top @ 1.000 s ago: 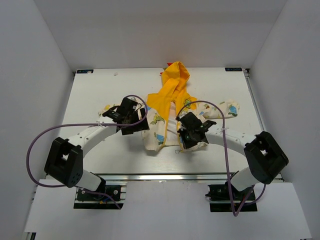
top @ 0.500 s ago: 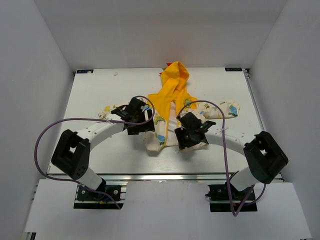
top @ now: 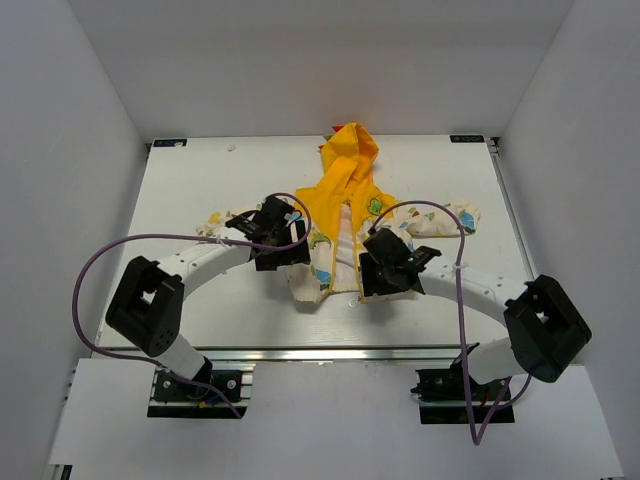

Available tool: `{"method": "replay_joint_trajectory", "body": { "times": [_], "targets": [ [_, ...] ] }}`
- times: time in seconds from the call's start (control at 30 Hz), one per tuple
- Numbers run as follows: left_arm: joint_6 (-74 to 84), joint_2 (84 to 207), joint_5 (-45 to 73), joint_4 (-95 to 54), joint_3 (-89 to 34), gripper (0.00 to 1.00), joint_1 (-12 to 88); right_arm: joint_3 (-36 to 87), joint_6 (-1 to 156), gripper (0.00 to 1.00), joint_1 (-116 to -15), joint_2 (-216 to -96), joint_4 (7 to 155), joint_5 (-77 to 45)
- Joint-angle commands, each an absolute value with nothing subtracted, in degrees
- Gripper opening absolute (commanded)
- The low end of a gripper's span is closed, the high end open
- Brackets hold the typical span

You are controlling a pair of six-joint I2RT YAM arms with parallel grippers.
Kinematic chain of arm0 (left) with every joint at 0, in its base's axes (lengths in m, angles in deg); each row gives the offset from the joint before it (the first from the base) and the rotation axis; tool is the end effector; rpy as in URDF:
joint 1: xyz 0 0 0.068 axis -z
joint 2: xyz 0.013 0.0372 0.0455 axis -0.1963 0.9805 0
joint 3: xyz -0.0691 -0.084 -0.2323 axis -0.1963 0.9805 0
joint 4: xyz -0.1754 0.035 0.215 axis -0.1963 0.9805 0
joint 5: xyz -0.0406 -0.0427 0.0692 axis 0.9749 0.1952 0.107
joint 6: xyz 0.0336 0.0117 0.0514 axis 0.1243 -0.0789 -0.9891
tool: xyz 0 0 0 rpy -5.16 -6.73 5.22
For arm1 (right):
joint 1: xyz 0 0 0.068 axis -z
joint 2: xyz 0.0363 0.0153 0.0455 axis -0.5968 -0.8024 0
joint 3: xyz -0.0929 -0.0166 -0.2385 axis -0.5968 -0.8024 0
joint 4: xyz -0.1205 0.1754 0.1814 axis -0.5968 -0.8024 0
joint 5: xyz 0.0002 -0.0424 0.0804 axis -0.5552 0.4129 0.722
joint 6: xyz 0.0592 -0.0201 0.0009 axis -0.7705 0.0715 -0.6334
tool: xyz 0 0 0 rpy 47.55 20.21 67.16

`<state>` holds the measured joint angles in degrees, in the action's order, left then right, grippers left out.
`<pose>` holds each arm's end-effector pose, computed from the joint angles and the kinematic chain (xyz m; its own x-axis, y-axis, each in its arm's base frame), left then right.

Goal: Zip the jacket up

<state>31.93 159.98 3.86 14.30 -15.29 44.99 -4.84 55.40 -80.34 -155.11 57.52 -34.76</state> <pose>0.2790 -0.1839 0.1725 -0.9165 -0.1291 -0.3785 -0.0300 0.9660 -0.2568 0.2176 0.1955 0.1525 -0.8346 -0.1357 -0.5339 -0.2283 0.9673 0.1110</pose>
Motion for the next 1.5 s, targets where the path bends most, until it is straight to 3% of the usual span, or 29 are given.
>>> {"method": "replay_joint_trajectory", "body": {
  "times": [0.0, 1.13, 1.23, 1.3, 1.33, 1.4, 1.47],
  "targets": [
    [32.23, 157.79, 3.03, 14.0, -15.71, 0.98, 44.98, -3.6, 53.63, 0.59, -81.2, -154.73, 56.37, -37.35],
    [31.97, 155.68, 2.15, 13.65, -13.16, 0.98, 44.98, -3.25, 42.74, 0.61, -85.68, -167.65, 56.11, -45.17],
    [32.05, 155.41, 1.18, 14.18, -13.42, 0.98, 44.98, -3.6, 40.9, 0.57, -86.12, -169.23, 54.09, -46.23],
    [32.05, 155.24, 1.01, 14.27, -13.6, 0.98, 44.98, -4.56, 40.36, 0.48, -86.3, -169.32, 53.65, -46.49],
    [31.97, 155.06, 0.92, 14.35, -13.6, 0.98, 44.98, -5.35, 40.01, 0.36, -86.39, -169.15, 53.47, -46.58],
    [31.97, 155.15, 0.48, 14.44, -13.86, 0.98, 44.98, -6.15, 39.31, 0.23, -86.39, -167.92, 53.12, -47.19],
    [31.97, 155.32, 0.39, 14.7, -14.03, 0.98, 44.98, -6.85, 39.66, 0.16, -86.39, -166.17, 53.12, -47.81]
  ]
}}
